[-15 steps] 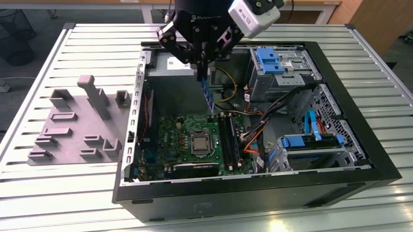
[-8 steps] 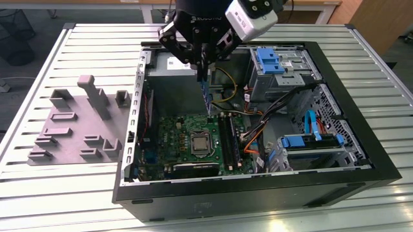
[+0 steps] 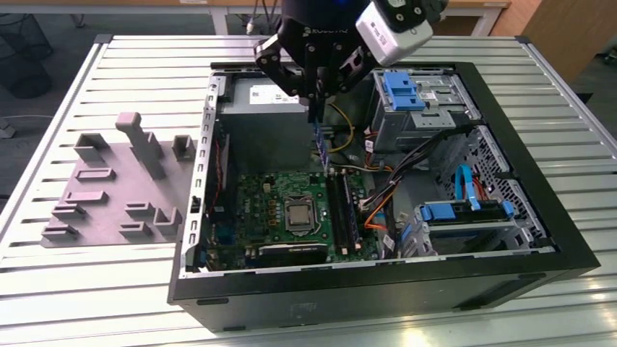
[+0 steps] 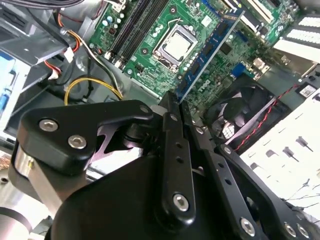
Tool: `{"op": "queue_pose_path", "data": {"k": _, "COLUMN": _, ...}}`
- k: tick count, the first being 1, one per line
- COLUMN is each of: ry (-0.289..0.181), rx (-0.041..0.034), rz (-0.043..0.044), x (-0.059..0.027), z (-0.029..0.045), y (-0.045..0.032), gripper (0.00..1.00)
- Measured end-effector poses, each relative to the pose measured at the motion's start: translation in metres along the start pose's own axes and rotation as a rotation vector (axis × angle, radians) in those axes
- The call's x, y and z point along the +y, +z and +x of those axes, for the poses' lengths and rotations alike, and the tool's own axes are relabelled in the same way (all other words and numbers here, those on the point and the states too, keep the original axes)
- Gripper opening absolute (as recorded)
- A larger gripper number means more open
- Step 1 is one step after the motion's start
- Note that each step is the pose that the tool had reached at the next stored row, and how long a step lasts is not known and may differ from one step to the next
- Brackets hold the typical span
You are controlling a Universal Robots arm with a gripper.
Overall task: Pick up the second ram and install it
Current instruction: 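Insert the second ram into the second slot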
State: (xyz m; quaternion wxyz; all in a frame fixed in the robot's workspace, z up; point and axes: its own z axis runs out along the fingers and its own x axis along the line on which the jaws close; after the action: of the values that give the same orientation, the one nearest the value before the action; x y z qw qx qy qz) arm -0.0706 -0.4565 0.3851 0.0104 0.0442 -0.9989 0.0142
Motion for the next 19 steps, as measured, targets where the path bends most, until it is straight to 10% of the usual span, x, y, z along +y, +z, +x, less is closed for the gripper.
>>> {"op": "queue_pose_path", "data": {"k": 19, "ry": 0.072, "rx": 0.0022, "rz": -0.0009, "x": -0.0008, "z": -0.0197, "y": 0.022, "gripper": 0.14}}
